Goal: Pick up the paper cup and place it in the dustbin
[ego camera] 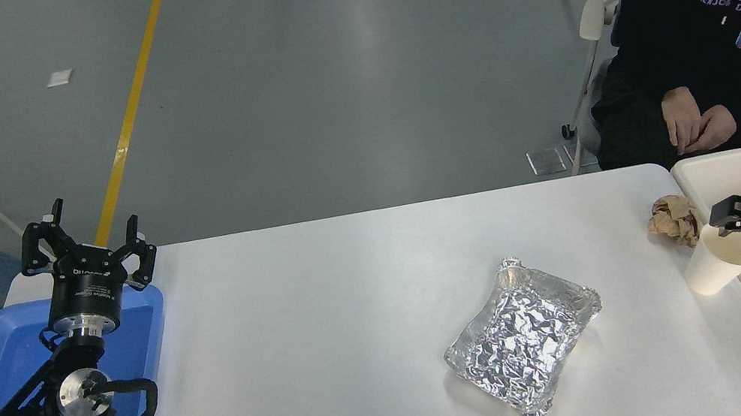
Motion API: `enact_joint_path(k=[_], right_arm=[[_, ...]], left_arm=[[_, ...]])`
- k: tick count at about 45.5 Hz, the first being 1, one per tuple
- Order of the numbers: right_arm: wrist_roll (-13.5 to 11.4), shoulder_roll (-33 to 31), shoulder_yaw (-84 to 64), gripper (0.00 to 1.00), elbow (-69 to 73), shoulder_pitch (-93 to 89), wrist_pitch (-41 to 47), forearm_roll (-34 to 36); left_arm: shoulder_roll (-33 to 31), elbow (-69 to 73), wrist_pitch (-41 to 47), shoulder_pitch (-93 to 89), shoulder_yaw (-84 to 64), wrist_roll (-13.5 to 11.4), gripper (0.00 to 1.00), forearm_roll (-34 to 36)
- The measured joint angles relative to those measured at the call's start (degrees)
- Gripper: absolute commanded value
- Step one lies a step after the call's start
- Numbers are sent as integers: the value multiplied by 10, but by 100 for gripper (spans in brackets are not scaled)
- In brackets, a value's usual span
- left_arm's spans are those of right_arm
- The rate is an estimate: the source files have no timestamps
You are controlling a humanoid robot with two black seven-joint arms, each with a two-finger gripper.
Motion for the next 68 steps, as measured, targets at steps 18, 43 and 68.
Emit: enact_joint_path(k=[18,43,68], right_arm=[[-1,-3,19,22,-6,-16,-2,8],[-1,-5,23,0,8,-14,4,28],[4,-47,-57,0,119,162,81,31]], left_arm=[[0,0,0,0,0,0,99,0],[0,0,0,0,0,0,99,0],[0,0,-1,0,0,0,99,0]])
